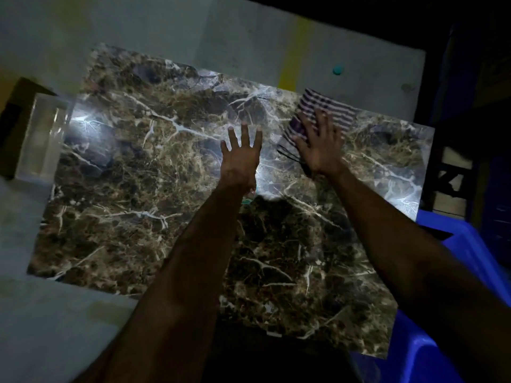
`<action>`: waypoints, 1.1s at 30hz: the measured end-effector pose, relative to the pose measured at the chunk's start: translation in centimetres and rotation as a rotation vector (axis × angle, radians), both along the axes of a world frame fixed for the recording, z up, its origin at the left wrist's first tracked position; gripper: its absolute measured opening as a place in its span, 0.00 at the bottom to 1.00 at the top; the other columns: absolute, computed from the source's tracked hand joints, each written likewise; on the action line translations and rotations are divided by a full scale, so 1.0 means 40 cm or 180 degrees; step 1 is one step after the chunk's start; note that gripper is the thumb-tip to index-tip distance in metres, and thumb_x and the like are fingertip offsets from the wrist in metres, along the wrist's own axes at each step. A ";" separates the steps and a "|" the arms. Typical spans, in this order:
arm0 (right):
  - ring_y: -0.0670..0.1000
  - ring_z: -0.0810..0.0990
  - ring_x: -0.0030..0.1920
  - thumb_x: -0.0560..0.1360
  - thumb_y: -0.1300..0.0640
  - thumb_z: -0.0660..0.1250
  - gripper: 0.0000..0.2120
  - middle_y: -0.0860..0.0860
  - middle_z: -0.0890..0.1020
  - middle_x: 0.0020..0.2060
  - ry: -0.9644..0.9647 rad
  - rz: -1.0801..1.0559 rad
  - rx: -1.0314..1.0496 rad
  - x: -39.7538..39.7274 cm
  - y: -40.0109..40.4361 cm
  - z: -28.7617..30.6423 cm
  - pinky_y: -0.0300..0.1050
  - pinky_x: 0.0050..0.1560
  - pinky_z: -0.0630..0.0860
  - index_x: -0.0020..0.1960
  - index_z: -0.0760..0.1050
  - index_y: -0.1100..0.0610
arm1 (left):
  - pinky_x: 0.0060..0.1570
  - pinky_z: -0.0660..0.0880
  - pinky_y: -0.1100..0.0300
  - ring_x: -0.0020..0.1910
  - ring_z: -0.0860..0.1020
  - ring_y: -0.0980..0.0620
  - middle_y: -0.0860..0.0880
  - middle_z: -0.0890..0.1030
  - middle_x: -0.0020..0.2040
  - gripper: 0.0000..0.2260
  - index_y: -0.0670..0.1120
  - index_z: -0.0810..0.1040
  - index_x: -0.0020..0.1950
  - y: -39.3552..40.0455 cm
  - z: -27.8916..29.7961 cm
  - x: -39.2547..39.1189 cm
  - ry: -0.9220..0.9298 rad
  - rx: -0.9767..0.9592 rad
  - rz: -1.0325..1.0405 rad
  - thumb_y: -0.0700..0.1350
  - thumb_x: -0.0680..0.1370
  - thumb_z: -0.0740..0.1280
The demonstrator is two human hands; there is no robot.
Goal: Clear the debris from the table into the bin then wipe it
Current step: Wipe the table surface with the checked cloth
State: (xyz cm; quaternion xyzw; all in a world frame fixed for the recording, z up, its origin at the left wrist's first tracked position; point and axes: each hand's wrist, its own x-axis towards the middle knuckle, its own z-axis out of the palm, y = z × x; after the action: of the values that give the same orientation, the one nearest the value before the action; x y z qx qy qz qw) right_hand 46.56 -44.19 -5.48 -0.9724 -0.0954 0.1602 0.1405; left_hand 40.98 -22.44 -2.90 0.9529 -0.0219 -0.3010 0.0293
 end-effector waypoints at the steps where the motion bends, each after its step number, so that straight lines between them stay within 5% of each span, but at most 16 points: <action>1: 0.62 0.45 0.83 0.82 0.34 0.46 0.31 0.54 0.49 0.84 0.0039 -0.0028 0.0033 0.009 0.038 -0.001 0.64 0.80 0.43 0.84 0.50 0.40 | 0.75 0.52 0.27 0.79 0.42 0.25 0.36 0.38 0.82 0.66 0.46 0.36 0.83 0.000 -0.004 0.002 -0.0013 -0.0005 -0.0002 0.52 0.65 0.84; 9: 0.56 0.44 0.84 0.84 0.35 0.46 0.28 0.48 0.47 0.84 -0.0063 0.1057 0.0242 -0.131 -0.020 -0.017 0.63 0.80 0.49 0.83 0.47 0.36 | 0.74 0.51 0.27 0.79 0.41 0.24 0.34 0.38 0.82 0.69 0.45 0.34 0.83 -0.008 -0.003 0.006 0.0125 0.0070 -0.0053 0.53 0.62 0.85; 13: 0.57 0.45 0.84 0.84 0.34 0.48 0.28 0.48 0.47 0.84 0.0035 0.0734 0.0091 -0.044 -0.090 -0.014 0.66 0.80 0.48 0.81 0.44 0.32 | 0.74 0.52 0.27 0.79 0.42 0.25 0.34 0.39 0.82 0.64 0.44 0.36 0.83 -0.004 -0.007 0.007 0.0029 0.0083 -0.0042 0.51 0.67 0.83; 18: 0.60 0.42 0.83 0.83 0.33 0.45 0.30 0.51 0.46 0.84 0.0016 0.0320 0.0027 0.067 0.063 -0.027 0.65 0.80 0.42 0.83 0.45 0.37 | 0.74 0.52 0.28 0.79 0.42 0.25 0.35 0.38 0.82 0.61 0.45 0.36 0.83 0.004 -0.011 0.006 0.0018 0.0031 -0.0056 0.51 0.69 0.81; 26: 0.57 0.43 0.84 0.84 0.36 0.46 0.28 0.48 0.46 0.84 0.0012 0.1191 0.0131 -0.070 -0.026 -0.026 0.62 0.80 0.47 0.83 0.48 0.37 | 0.74 0.52 0.28 0.79 0.41 0.25 0.35 0.37 0.82 0.68 0.45 0.34 0.83 0.003 -0.013 0.007 0.0108 0.0010 -0.0073 0.53 0.64 0.84; 29: 0.59 0.47 0.83 0.83 0.34 0.48 0.29 0.50 0.49 0.84 -0.0008 0.0817 -0.0034 0.008 -0.090 -0.026 0.67 0.79 0.52 0.83 0.47 0.36 | 0.75 0.52 0.28 0.79 0.41 0.26 0.35 0.38 0.82 0.65 0.46 0.34 0.83 0.007 -0.009 0.006 0.0039 -0.0015 -0.0081 0.51 0.66 0.83; 33: 0.61 0.43 0.83 0.83 0.34 0.47 0.31 0.51 0.47 0.84 0.0032 0.0222 0.0045 0.094 0.007 -0.009 0.65 0.80 0.43 0.83 0.47 0.38 | 0.75 0.53 0.28 0.79 0.40 0.26 0.35 0.37 0.82 0.63 0.46 0.35 0.83 0.009 -0.010 0.002 0.0021 -0.0002 -0.0088 0.51 0.68 0.82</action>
State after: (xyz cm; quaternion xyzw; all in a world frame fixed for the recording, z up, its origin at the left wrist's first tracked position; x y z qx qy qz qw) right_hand 50.34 -43.91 -5.86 -0.9666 -0.1296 0.1692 0.1421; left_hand 41.05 -22.10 -3.31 0.9515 -0.0350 -0.3046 0.0255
